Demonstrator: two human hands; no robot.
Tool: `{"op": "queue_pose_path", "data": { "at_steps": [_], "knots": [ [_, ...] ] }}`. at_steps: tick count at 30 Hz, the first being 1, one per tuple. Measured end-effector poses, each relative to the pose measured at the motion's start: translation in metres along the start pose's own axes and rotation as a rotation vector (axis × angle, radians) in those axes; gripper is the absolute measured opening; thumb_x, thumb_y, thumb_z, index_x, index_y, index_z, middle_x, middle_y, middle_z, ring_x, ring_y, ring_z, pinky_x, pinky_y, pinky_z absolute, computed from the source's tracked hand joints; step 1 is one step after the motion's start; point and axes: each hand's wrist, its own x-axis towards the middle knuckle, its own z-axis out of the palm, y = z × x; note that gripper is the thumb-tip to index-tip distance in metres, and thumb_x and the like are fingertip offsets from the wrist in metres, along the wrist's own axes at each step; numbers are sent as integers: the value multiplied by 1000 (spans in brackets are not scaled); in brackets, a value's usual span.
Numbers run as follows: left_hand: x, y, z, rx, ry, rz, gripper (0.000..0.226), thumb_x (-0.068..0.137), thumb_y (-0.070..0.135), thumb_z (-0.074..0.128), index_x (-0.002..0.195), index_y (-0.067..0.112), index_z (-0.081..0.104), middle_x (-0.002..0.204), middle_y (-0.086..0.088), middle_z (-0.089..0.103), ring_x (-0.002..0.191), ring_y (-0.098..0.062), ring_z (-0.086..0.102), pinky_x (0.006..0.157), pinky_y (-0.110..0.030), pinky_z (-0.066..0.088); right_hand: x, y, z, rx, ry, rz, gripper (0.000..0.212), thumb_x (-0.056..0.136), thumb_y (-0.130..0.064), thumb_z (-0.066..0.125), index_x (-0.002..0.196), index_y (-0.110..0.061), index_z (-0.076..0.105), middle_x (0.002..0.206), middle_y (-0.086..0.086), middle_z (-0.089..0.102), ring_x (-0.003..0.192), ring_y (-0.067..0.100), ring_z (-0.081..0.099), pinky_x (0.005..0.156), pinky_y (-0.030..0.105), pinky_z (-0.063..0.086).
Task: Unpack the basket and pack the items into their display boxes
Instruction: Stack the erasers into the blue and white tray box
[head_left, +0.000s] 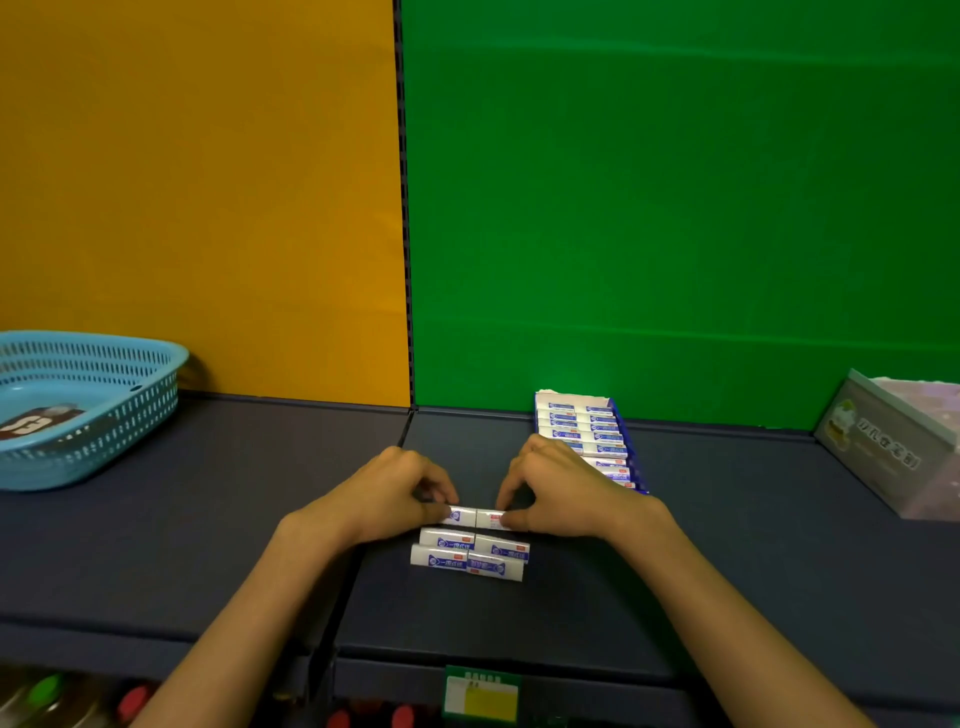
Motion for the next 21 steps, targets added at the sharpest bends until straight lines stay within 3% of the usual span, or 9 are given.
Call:
{"op": "queue_pose_path", "data": {
  "at_steps": [8, 15, 21],
  "knots": [
    [26, -20, 4, 32, 103, 5, 10, 95, 30, 64, 102, 32, 70, 98, 15, 64, 89, 0, 59, 83, -31, 54, 17, 6, 3, -31, 56, 78, 18, 93, -36, 64, 105, -26, 72, 94, -10, 67, 101, 13, 46, 86, 31, 37],
    [53, -29, 4, 141, 155, -3, 19, 94, 43, 61, 110, 33, 63, 106, 12, 63, 95, -6, 56, 79, -27, 47, 34, 17, 3, -75, 70, 119, 20, 94, -34, 62, 110, -26, 70, 102, -4, 67, 107, 18, 48, 90, 35, 37],
    [68, -29, 9, 187, 79, 13, 32, 94, 43, 61, 123, 29, 64, 114, 5, 60, 109, -15, 51, 93, -36, 45, 40, 24, 4, -73, 55, 116, 21, 92, -34, 63, 111, -27, 70, 103, -6, 69, 107, 18, 49, 90, 35, 37]
  ]
}}
